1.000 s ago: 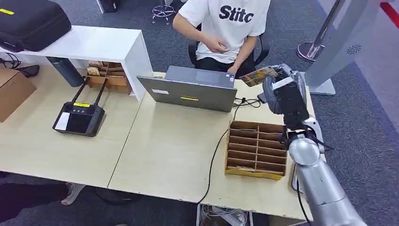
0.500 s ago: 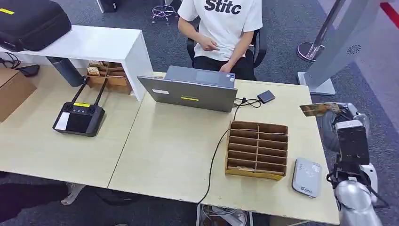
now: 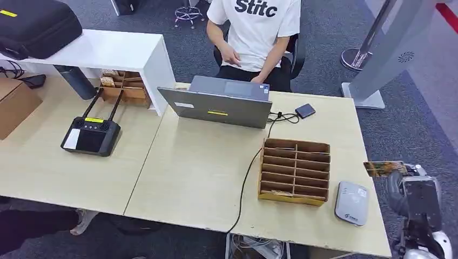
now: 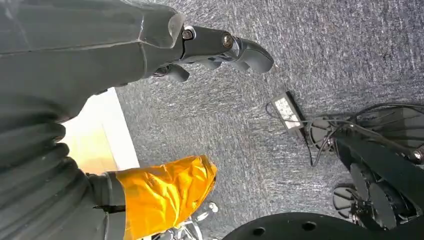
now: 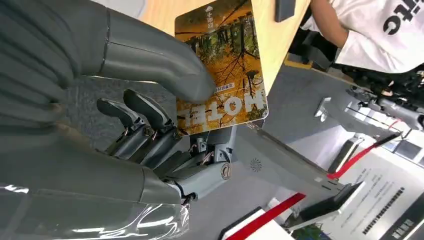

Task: Pass the card to the sensor for recognition and then transmit it.

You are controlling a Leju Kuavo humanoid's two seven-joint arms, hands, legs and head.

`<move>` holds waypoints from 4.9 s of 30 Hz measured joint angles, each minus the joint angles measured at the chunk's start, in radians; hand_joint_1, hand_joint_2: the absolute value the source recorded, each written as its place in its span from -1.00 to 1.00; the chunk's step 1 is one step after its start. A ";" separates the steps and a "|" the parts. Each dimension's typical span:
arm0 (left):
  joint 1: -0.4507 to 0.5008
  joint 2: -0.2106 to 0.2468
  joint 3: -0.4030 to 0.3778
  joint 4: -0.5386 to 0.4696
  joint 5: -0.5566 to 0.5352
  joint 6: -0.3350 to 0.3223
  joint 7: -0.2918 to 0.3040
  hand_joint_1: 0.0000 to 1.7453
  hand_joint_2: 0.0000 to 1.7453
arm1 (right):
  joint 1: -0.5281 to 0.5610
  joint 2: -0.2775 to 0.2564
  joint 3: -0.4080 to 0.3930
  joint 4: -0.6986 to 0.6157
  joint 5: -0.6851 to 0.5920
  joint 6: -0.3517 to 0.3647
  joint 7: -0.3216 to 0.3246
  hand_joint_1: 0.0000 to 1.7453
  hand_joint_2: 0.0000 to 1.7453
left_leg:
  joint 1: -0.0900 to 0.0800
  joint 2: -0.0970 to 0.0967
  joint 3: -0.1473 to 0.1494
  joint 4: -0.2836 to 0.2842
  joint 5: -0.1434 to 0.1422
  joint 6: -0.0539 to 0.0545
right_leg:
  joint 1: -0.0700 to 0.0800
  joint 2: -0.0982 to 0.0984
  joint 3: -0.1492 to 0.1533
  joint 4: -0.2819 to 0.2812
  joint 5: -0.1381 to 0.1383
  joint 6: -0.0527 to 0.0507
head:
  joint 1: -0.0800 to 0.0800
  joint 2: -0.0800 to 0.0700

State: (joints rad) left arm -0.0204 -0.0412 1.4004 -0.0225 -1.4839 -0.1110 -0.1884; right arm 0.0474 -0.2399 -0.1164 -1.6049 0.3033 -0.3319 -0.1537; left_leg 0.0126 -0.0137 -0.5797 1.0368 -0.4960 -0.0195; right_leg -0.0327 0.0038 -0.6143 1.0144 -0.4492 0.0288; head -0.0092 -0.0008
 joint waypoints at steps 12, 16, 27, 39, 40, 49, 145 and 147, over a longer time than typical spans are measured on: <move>0.003 -0.002 0.001 0.000 0.014 0.016 0.003 -1.00 1.00 | 0.054 0.049 0.016 0.024 -0.055 0.069 0.016 1.00 1.00 | 0.000 0.000 0.000 0.000 0.000 0.000 | 0.000 0.000 0.000 0.000 0.000 0.000 | 0.000 0.000; 0.004 -0.002 0.001 0.000 0.015 0.016 0.003 -1.00 1.00 | 0.060 0.058 0.026 0.025 -0.056 0.069 0.016 1.00 1.00 | 0.000 0.000 0.000 0.000 0.000 0.000 | 0.000 0.000 0.000 0.000 0.000 0.000 | 0.000 0.000; 0.006 -0.002 0.001 0.000 0.020 0.016 0.003 -1.00 1.00 | 0.062 0.068 0.041 0.034 -0.072 0.080 0.025 1.00 1.00 | 0.000 0.000 0.000 0.000 0.000 0.000 | 0.000 0.000 0.000 0.000 0.000 0.000 | 0.000 0.000; 0.010 -0.001 0.001 0.000 0.036 0.017 -0.003 -1.00 1.00 | 0.077 0.068 0.108 0.071 -0.083 0.053 0.048 1.00 1.00 | 0.000 0.000 0.000 0.000 0.000 0.000 | 0.000 0.000 0.000 0.000 0.000 0.000 | 0.000 0.000; 0.011 -0.001 0.001 0.000 0.036 0.017 -0.003 -1.00 1.00 | 0.077 0.068 0.108 0.074 -0.073 0.038 0.054 1.00 1.00 | 0.000 0.000 0.000 0.000 0.000 0.000 | 0.000 0.000 0.000 0.000 0.000 0.000 | 0.000 0.000; 0.014 0.001 0.001 0.000 0.039 0.017 -0.010 -1.00 1.00 | 0.071 0.064 0.074 0.156 -0.074 0.011 0.058 1.00 1.00 | 0.000 0.000 0.000 0.000 0.000 0.000 | 0.000 0.000 0.000 0.000 0.000 0.000 | 0.000 0.000; -0.045 0.013 -0.119 0.000 -0.008 0.010 0.000 -1.00 1.00 | -0.636 0.049 0.437 0.301 0.246 0.153 0.098 1.00 1.00 | 0.000 0.007 -0.001 0.000 0.009 -0.003 | 0.000 0.006 -0.003 0.002 0.009 -0.003 | 0.000 0.000; -0.061 0.013 -0.127 0.000 -0.011 0.010 0.010 -1.00 1.00 | -0.742 0.064 0.503 0.395 0.303 0.175 0.140 1.00 1.00 | 0.000 0.005 -0.002 0.000 0.011 -0.003 | 0.000 0.005 -0.004 0.003 0.010 -0.003 | 0.000 0.000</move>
State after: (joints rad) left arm -0.0815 -0.0286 1.2734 -0.0225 -1.4946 -0.1015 -0.1785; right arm -0.6949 -0.1758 0.3866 -1.2102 0.6063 -0.1567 -0.0133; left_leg 0.0128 -0.0089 -0.5817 1.0367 -0.4850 -0.0224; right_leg -0.0326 0.0086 -0.6178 1.0171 -0.4390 0.0256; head -0.0088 -0.0008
